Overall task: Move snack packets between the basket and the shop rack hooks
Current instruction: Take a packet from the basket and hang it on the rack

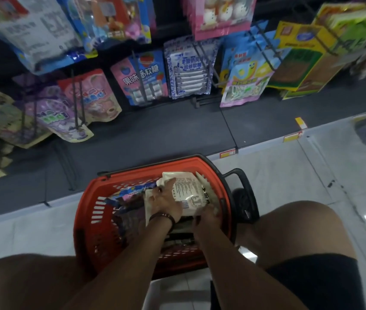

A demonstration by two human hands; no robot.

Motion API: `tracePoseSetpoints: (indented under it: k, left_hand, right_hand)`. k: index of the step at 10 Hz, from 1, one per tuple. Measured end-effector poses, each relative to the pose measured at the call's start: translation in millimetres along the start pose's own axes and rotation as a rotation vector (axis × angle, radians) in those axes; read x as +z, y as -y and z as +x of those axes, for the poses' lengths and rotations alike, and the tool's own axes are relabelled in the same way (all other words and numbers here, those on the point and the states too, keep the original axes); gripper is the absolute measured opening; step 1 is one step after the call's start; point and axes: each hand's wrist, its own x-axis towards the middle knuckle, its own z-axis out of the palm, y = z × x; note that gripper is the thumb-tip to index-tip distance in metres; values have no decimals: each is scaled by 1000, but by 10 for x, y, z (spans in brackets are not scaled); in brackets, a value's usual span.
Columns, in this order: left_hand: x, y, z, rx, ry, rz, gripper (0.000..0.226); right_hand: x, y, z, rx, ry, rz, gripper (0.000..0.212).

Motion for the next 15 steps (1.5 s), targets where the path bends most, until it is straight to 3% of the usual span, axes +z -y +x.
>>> tracePoseSetpoints:
  k: [1, 3, 4, 5, 6, 8, 9, 10, 11, 12, 13, 15]
  left_hand:
    - [-8, 118, -12, 15, -24, -62, 82]
    - [-68, 432, -119, -28, -81, -237, 80]
    - [-184, 633, -242, -59, -75, -399, 78]
    - [-198, 763, -426, -67, -57, -549, 75]
    - [-146, 877, -567, -30, -90, -706, 73]
    - [-407, 726, -1130, 119, -129, -957, 97]
    - [-801, 529, -1367, 176, -58, -1020, 93]
    - [-1382, 360, -1809, 281, -132, -884, 55]
    - [-1747, 321, -1906, 344, -267, -784, 48]
    - [-2170, 184, -2202, 389, -390, -772, 74]
    - [-2729, -59, -2455, 439, -402, -860, 44]
    - [-3382, -450, -2639, 485, -506, -1092, 16]
  right_hand:
    - [132, 42, 11, 289, -16, 715, 27]
    - [178, -255, 286, 59, -94, 262, 73]
    - [88, -25, -150, 26, -40, 182, 63]
    - [11, 187, -506, -2, 27, 242, 33]
    - [-10, 282, -743, -141, 94, 314, 16]
    - [-123, 804, -1408, -549, 304, 177, 13]
    - [-133, 1225, -1916, -753, 357, 41, 13]
    - [-245, 1590, -2650, -931, 513, 18, 18]
    - [-296, 1744, -2808, -1023, 579, -54, 20]
    - [-380, 1984, -3022, -1069, 629, -131, 22]
    - [-411, 2286, -3486, -1150, 668, -227, 21]
    - [-510, 2815, -4090, -1205, 729, -183, 23]
